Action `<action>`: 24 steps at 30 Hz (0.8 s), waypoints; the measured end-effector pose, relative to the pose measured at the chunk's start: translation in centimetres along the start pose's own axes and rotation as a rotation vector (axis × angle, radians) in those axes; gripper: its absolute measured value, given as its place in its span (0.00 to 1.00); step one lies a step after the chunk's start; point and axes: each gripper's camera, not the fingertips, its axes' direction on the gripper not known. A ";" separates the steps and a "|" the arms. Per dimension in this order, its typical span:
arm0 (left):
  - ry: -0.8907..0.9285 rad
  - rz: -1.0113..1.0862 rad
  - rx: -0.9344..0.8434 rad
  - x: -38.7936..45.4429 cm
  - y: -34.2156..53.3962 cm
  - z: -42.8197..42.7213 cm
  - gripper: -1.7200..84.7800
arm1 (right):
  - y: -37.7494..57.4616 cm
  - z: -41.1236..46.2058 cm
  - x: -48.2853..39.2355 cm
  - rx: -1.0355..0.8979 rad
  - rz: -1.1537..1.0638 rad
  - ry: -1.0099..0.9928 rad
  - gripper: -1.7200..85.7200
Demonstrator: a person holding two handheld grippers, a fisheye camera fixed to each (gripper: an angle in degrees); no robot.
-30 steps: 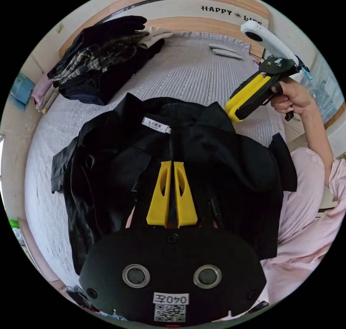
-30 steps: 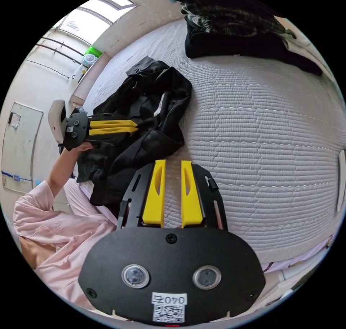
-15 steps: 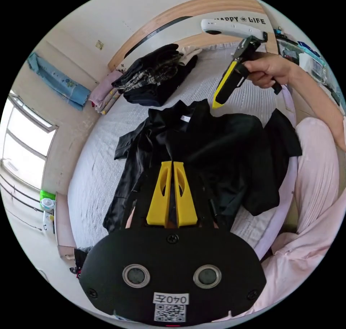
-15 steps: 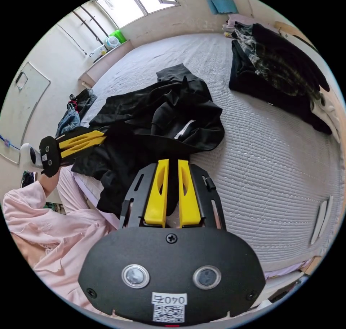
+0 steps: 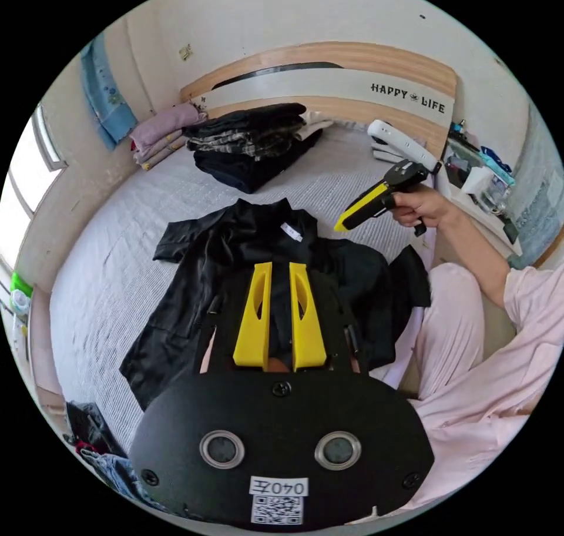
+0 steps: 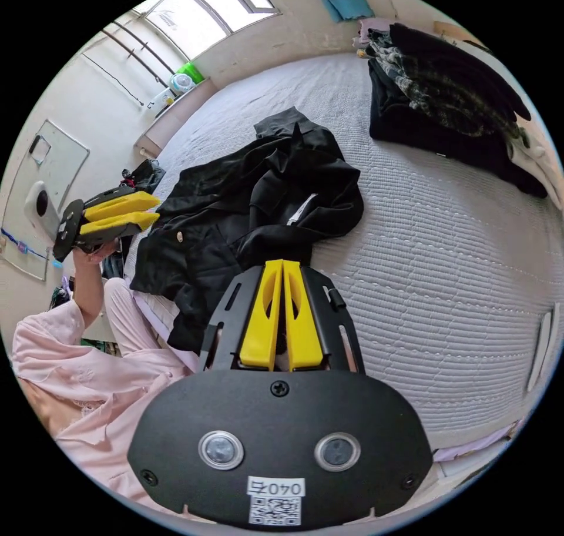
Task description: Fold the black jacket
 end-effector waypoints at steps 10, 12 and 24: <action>0.414 -0.102 -0.238 -5.7 -3.2 13.1 0.11 | 1.1 2.0 3.1 -0.035 0.005 -0.192 0.01; 0.376 -0.091 -0.268 -5.8 -2.9 13.9 0.07 | 1.2 2.1 3.6 -0.038 0.013 -0.200 0.01; 0.452 -0.161 -0.233 -7.6 -1.9 14.7 0.10 | 1.1 0.6 5.7 -0.001 -0.001 -0.261 0.01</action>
